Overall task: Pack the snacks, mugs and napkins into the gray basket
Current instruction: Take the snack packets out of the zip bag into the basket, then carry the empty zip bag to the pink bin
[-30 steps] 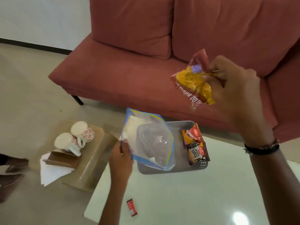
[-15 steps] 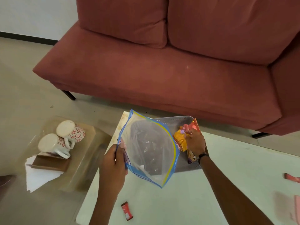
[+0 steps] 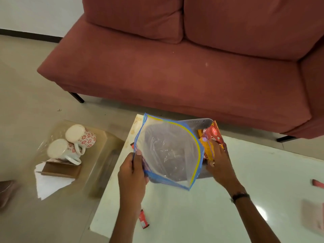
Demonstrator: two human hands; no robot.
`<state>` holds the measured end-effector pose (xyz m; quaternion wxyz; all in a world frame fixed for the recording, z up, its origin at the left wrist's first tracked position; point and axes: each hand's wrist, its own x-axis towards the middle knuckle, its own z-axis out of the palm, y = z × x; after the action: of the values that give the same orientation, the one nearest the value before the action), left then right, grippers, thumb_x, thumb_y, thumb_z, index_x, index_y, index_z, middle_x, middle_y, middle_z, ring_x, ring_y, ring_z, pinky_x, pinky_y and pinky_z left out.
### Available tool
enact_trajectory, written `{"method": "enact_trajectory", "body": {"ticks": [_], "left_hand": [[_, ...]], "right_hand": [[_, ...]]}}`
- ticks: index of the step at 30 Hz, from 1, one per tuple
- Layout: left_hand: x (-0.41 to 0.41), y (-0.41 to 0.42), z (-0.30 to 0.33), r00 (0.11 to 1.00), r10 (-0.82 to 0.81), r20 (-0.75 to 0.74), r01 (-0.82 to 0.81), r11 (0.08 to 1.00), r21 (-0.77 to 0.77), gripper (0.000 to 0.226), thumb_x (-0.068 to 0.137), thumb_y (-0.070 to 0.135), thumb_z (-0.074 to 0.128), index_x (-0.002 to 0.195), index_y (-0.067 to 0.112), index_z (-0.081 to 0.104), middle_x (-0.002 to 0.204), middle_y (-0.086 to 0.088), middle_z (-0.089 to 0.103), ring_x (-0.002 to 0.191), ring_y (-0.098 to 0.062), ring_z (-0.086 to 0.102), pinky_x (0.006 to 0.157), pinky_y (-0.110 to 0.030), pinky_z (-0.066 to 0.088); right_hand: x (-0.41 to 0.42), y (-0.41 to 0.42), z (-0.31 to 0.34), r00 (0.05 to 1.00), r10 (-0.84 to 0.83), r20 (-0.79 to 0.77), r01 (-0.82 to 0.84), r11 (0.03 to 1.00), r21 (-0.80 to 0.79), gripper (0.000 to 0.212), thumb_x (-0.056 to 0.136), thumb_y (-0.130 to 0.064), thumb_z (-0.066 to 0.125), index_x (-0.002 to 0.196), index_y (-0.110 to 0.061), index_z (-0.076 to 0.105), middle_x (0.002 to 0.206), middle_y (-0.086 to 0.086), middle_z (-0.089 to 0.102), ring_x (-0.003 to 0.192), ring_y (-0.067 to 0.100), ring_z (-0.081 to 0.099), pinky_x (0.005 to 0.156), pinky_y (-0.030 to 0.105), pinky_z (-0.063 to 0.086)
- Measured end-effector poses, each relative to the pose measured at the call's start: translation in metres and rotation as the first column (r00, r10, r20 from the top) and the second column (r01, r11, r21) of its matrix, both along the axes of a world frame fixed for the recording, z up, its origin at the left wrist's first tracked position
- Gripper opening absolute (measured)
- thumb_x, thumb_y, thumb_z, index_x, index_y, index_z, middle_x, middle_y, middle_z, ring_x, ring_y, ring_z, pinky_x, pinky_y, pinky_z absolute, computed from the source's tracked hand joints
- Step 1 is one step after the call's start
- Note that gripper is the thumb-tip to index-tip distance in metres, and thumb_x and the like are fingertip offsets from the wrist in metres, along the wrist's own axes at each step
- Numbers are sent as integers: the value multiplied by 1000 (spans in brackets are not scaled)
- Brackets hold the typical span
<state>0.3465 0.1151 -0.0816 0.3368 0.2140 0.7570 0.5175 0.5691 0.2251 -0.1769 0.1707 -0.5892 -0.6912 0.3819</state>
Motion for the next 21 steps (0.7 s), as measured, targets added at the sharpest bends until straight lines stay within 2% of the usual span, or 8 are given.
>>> {"method": "enact_trajectory", "body": {"ticks": [2, 4, 7, 9, 11, 16, 19, 21], "left_hand": [[8, 0, 4, 991, 66, 113, -70, 997, 28, 39, 97, 27, 43, 62, 10, 45, 54, -3, 45, 39, -10, 35, 41, -21, 32], [18, 0, 10, 962, 95, 257, -112, 992, 55, 37, 97, 26, 44, 63, 11, 46, 47, 4, 45, 36, -7, 33, 39, -17, 32], [27, -4, 20, 893, 15, 450, -78, 989, 122, 32, 92, 30, 51, 65, 14, 53, 47, 8, 47, 35, -4, 37, 37, -13, 36], [26, -10, 26, 869, -109, 482, -11, 970, 241, 27, 86, 41, 53, 76, 15, 58, 61, 3, 56, 43, -8, 45, 45, -16, 42], [18, -19, 25, 893, -147, 426, 15, 954, 298, 33, 76, 51, 52, 87, 20, 57, 81, 3, 63, 60, -9, 57, 62, -19, 49], [-11, -52, 2, 986, -94, 135, 90, 995, 34, 58, 65, 52, 61, 116, 29, 44, 129, 4, 47, 119, -11, 45, 99, -33, 40], [-17, -68, -9, 933, -269, 241, 287, 957, -41, 70, 64, 50, 67, 126, 36, 39, 133, 6, 50, 120, -11, 50, 97, -30, 38], [-9, -74, -11, 866, -410, 285, 434, 901, -24, 57, 73, 42, 68, 124, 41, 41, 124, 6, 61, 101, -17, 67, 88, -30, 47]], "right_hand": [[-2, -42, 13, 942, 296, -159, -314, 943, -108, 124, 54, -31, 91, 147, -33, 9, 158, -9, 11, 145, 6, 12, 116, 26, 20], [-17, -75, 22, 919, 312, -242, -351, 926, -137, 124, 50, -46, 89, 146, -38, 9, 153, -20, 17, 140, -6, 16, 110, 7, 19], [-49, -92, 38, 921, -58, -385, 29, 996, -82, 49, 79, -15, 74, 124, -19, 53, 112, -17, 59, 116, 4, 56, 82, -7, 35], [-55, -87, 51, 858, -221, -464, 242, 970, -15, 31, 90, -1, 56, 110, -25, 59, 102, -27, 62, 102, -8, 61, 77, -6, 38], [-48, -84, 61, 756, -256, -602, 226, 966, -127, 25, 96, -7, 49, 110, -21, 65, 99, -20, 73, 95, -4, 67, 78, 7, 49], [-10, -87, 78, 734, -277, -620, 49, 932, -359, 29, 95, -23, 51, 121, -31, 62, 101, -7, 72, 86, 19, 71, 70, 26, 58], [10, -98, 87, 794, -197, -575, -60, 916, -398, 31, 95, -27, 50, 123, -35, 60, 110, -6, 71, 91, 22, 72, 69, 21, 56], [22, -106, 91, 817, -135, -560, -121, 910, -397, 31, 98, -26, 47, 125, -36, 57, 115, -3, 71, 93, 23, 72, 69, 20, 57]]}}
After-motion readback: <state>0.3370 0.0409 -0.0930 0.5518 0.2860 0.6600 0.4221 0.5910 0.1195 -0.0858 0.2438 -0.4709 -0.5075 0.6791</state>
